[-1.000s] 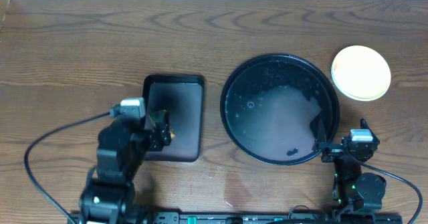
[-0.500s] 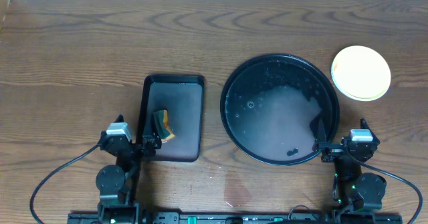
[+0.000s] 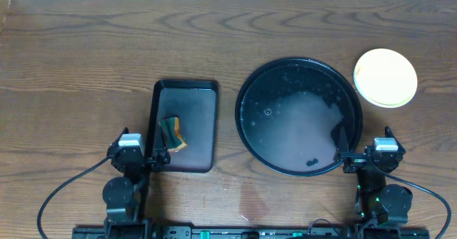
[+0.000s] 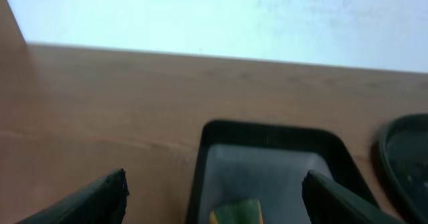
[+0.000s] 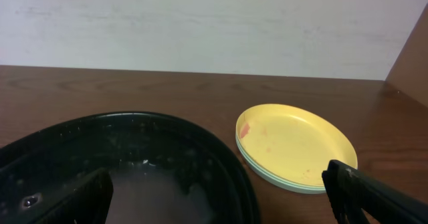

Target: Clean dirty plates on tray and stack at the side

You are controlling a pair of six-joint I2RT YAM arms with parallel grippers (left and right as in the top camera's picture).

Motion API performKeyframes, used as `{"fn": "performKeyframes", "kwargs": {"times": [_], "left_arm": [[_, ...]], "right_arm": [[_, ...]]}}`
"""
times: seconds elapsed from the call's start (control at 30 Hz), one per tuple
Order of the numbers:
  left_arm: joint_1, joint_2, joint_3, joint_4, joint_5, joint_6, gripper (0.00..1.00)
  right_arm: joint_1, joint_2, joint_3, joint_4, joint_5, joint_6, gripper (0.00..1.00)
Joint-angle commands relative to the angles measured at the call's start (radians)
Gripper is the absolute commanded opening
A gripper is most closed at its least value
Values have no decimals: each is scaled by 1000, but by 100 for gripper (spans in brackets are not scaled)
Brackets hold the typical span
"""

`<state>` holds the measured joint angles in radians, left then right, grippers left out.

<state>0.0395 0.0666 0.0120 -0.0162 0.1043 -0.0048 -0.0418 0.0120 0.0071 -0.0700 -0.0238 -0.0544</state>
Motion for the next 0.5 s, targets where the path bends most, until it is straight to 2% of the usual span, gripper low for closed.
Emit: {"fn": "performKeyframes", "kwargs": {"times": [0.0, 0.47], "left_arm": [[5, -67, -8, -47, 11, 50, 84], [0, -65, -8, -47, 12, 56, 84]], "right_arm": [[-5, -4, -1, -5, 9, 16, 99], [-5, -4, -1, -5, 9, 16, 99]]}}
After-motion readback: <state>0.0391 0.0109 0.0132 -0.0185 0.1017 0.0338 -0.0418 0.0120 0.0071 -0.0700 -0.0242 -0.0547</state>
